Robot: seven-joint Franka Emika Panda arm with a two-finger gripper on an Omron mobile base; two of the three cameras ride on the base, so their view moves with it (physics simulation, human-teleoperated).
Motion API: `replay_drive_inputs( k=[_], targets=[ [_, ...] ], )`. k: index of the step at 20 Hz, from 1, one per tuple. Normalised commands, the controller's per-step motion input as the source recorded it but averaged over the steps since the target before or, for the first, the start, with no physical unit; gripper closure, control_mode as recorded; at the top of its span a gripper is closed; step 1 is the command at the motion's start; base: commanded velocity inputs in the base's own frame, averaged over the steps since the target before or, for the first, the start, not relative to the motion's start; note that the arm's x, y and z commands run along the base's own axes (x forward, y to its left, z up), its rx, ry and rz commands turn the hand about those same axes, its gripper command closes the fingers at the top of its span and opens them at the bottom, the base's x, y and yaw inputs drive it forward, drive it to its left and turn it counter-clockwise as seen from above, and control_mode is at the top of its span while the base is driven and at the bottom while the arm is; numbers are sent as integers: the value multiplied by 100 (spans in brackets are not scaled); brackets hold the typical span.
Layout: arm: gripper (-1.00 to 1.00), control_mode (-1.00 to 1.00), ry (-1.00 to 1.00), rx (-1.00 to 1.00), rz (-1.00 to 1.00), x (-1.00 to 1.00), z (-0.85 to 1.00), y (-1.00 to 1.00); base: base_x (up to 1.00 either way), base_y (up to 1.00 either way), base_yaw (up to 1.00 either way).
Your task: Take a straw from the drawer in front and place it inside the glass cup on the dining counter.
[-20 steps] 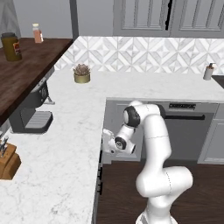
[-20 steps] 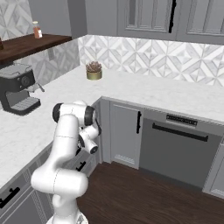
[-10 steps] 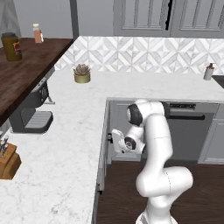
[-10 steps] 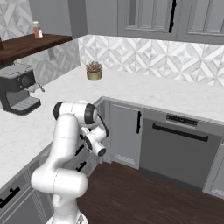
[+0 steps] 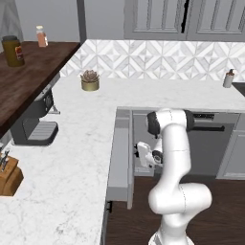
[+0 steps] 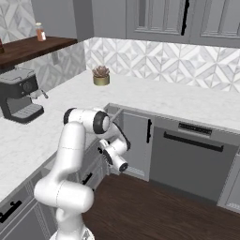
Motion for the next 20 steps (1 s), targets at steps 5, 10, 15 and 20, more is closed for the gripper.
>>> replay_drive_inputs(
  k=[5, 10, 15, 20],
  targets=[
    [100, -100, 0, -1, 0, 0, 1, -100, 0, 0, 0],
    [100, -100, 0, -1, 0, 0, 0, -100, 0, 0, 0],
    [-100, -100, 0, -1, 0, 0, 0, -99, 0, 0, 0],
    [-100, -100, 6, -2, 0, 0, 4, -70, 0, 0, 0]
  ],
)
